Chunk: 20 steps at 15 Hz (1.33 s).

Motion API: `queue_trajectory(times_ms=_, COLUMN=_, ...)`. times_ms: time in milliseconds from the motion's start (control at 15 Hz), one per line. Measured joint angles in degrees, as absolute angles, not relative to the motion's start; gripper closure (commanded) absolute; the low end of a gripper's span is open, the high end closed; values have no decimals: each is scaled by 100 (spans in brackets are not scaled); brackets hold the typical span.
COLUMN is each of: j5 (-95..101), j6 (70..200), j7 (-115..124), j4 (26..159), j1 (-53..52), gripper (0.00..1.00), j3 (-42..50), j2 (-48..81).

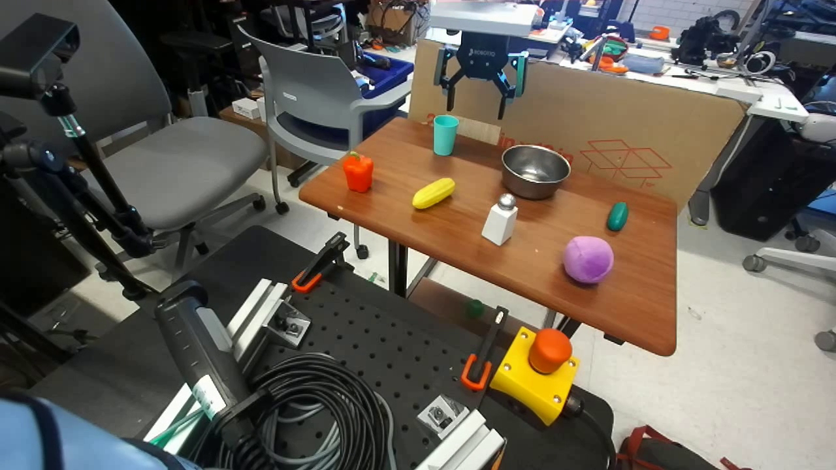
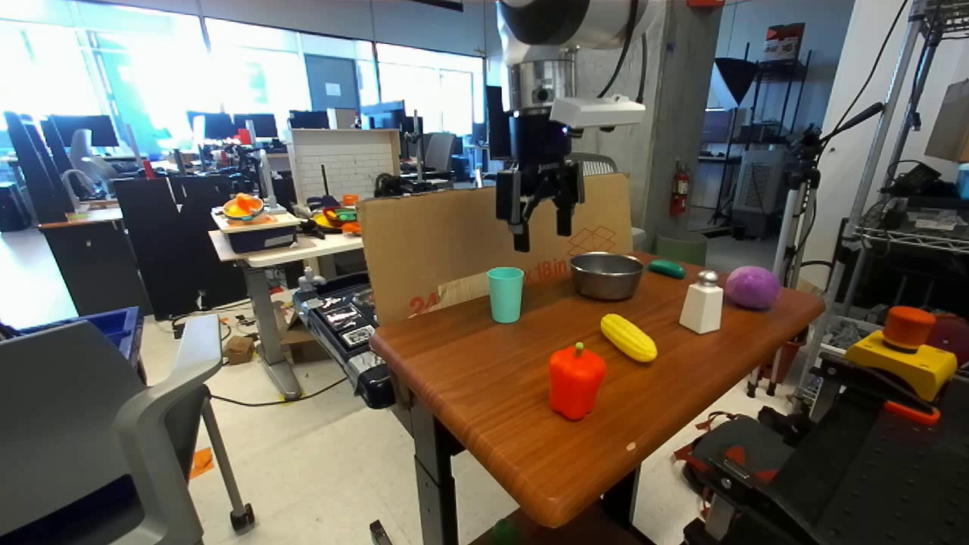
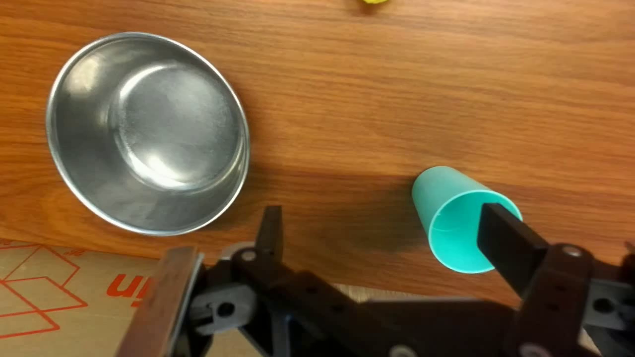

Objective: Put the blue cup in the metal bowl

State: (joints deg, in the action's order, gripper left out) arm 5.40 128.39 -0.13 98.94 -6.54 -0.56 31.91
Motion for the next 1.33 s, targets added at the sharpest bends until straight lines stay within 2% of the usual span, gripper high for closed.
queue_trajectory(times_ms=400, j5=548, j6=12807, j7=66, j4=9454, j1=-723, gripper=0, j3=-56, j2=3692)
queue_trajectory(times_ms=467, j5=548, j6=12796, j7=72, j4=9392, j1=-735, gripper=25, j3=-56, j2=3755)
queue_trajectory(times_ms=533, j5=548, j6=12775, j7=80, j4=9337, j1=-746, gripper=26, j3=-56, j2=3813)
queue_trajectory(times_ms=600, j5=548, j6=12741, j7=88, j4=9285, j1=-757, gripper=33, j3=-56, j2=3869)
queue_trajectory(times_ms=1133, j5=548, j6=12486, j7=158, j4=9023, j1=-826, gripper=95, j3=-57, j2=4135)
queue_trajectory(times_ms=1200, j5=547, j6=12469, j7=178, j4=9017, j1=-838, gripper=99, j3=-62, j2=4134)
queue_trajectory(times_ms=1333, j5=537, j6=12440, j7=188, j4=9015, j1=-847, gripper=100, j3=-114, j2=4118)
